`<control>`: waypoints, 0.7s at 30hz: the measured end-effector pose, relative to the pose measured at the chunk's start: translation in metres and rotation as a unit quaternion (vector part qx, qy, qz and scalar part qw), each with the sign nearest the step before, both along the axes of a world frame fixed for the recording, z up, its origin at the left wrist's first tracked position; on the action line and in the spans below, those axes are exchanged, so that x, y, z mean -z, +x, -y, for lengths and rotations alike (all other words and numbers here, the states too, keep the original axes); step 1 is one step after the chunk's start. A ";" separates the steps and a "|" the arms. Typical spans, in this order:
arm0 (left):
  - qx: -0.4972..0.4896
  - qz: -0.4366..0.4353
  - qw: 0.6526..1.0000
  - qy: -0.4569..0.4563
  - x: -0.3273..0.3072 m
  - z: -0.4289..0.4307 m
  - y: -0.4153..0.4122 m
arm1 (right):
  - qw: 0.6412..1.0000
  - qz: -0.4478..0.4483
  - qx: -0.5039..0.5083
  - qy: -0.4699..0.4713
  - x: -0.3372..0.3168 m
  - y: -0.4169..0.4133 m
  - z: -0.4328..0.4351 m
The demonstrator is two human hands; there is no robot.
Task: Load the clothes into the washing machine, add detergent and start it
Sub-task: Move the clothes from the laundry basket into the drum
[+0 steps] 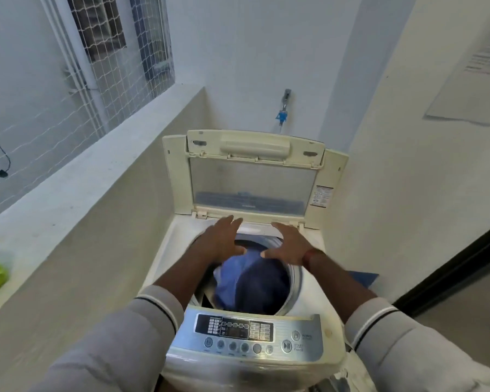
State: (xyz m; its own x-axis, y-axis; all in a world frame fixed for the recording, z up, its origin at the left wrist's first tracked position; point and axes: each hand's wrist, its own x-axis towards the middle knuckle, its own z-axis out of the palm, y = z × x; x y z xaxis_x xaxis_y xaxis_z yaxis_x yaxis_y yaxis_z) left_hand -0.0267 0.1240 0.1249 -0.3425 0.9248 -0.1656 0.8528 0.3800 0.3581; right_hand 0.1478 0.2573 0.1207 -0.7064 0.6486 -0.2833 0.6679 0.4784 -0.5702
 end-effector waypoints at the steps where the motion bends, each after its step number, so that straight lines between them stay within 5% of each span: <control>1: -0.002 -0.012 1.000 -0.001 0.009 0.002 0.004 | 1.000 0.005 0.001 0.002 0.009 0.005 0.002; 13: 0.009 -0.047 0.998 0.050 0.033 -0.016 0.044 | 0.998 -0.028 0.025 0.058 0.024 0.039 -0.002; 21: 0.106 -0.011 0.993 0.050 0.031 -0.079 0.123 | 0.991 -0.018 0.112 0.075 0.033 0.136 -0.047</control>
State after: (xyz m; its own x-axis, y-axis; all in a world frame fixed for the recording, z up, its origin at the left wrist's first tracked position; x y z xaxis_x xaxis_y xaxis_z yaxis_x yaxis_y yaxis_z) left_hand 0.0960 0.2034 0.0943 -0.1411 0.9880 -0.0633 0.9175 0.1546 0.3664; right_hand 0.2841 0.3041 0.0881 -0.5487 0.8226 -0.1495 0.7470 0.4021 -0.5294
